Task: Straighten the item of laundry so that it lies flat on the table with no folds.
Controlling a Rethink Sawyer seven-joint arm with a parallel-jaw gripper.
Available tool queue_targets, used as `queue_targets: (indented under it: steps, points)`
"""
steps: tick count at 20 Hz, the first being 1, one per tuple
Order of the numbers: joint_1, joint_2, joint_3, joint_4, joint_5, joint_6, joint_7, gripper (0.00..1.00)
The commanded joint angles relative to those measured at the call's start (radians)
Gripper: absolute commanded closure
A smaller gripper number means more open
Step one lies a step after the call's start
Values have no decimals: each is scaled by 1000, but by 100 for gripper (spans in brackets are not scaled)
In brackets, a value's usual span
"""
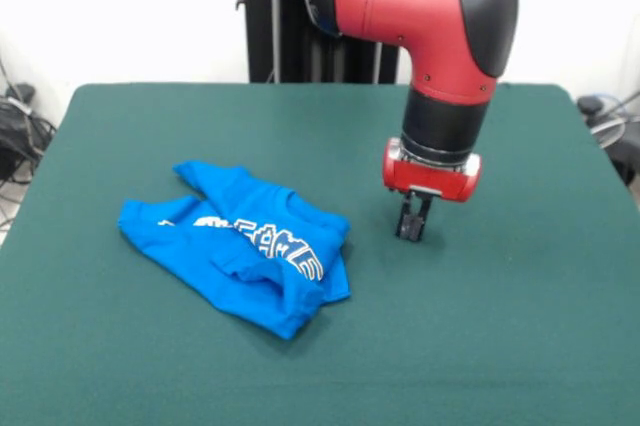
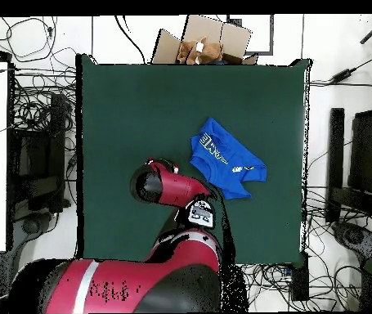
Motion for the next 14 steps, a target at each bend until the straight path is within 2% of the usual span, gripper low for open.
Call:
queue_targets:
  steps: [1,4,6,11,14]
  points:
    - [-66,184,60,-87,45,-93,206,100]
    - [-138,151,123,-51,-9,-109,178,100]
    - [-156,145,131,-49,-27,-101,162,100]
    - [-176,121,122,-34,-66,-106,153,100]
    - [-195,106,104,-28,-124,-90,111,100]
